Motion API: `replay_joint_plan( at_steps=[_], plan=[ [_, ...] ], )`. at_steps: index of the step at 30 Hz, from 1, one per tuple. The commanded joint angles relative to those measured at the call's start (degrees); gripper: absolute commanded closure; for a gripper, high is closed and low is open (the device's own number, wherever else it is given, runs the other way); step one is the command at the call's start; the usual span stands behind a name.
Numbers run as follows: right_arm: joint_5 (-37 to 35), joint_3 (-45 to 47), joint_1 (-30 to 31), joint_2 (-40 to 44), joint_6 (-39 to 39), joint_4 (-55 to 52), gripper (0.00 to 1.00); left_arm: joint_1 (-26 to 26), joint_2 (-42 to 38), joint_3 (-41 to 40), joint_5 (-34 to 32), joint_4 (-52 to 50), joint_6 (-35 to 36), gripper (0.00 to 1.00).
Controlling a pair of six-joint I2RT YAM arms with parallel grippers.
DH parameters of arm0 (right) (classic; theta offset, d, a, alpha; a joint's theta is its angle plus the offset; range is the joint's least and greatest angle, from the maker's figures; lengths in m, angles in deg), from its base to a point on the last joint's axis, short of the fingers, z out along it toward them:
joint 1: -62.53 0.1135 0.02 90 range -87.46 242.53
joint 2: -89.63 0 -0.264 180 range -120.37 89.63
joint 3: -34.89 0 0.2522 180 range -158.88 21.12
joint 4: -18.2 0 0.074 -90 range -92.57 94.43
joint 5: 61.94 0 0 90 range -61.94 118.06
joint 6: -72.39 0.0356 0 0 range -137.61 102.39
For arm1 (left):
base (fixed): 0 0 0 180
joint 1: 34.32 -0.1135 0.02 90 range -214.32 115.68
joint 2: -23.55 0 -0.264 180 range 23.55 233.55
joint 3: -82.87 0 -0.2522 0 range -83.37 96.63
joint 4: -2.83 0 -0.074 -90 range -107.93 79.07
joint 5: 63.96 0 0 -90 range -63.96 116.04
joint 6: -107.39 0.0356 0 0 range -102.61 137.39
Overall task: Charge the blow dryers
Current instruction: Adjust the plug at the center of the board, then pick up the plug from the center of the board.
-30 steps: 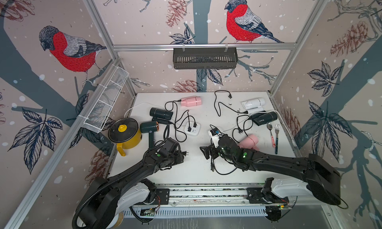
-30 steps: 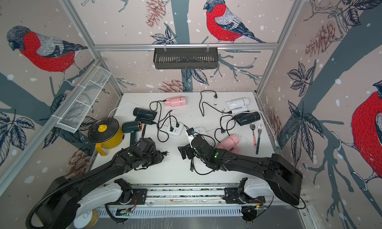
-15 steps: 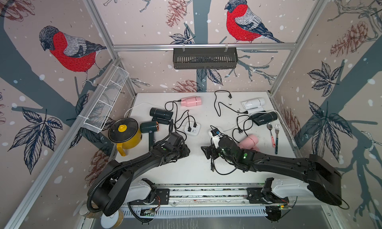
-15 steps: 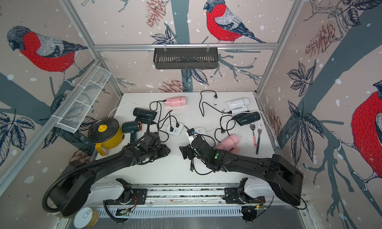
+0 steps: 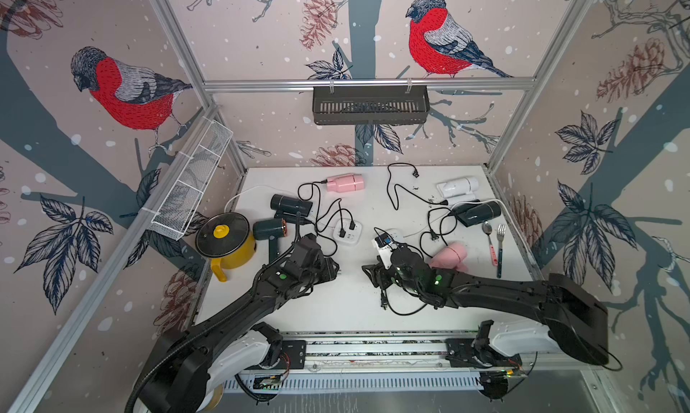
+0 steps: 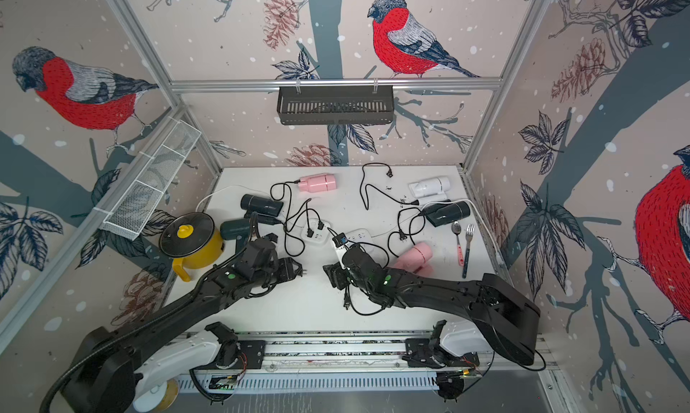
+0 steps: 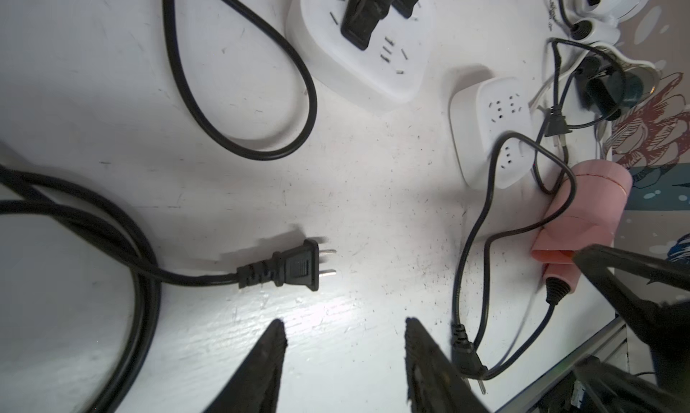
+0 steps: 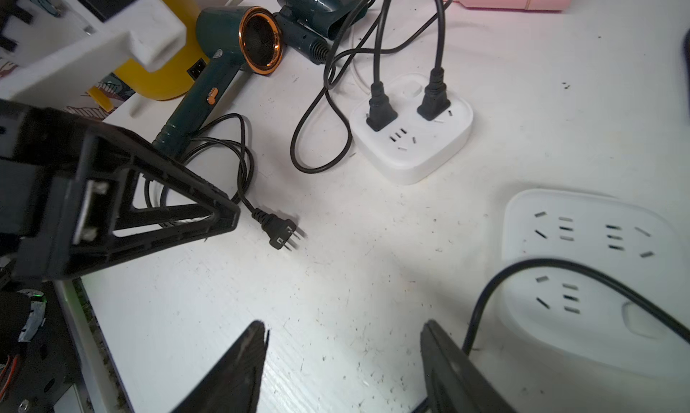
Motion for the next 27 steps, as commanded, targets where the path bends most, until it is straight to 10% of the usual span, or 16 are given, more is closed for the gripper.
replay_joint_plan(
  at_steps=[1, 27],
  plan=[
    [3.4, -1.7, 0.1, -2.0, -2.1, 2.6, 0.35, -0.1, -4.5, -1.6, -5.4, -1.7, 0.5, 0.47],
    [7.1, -13.1, 3.0, -19.0, -7.4, -1.1, 0.46, -11.8, -3.9, -10.4, 5.3, 11.3, -2.2, 0.49]
  ],
)
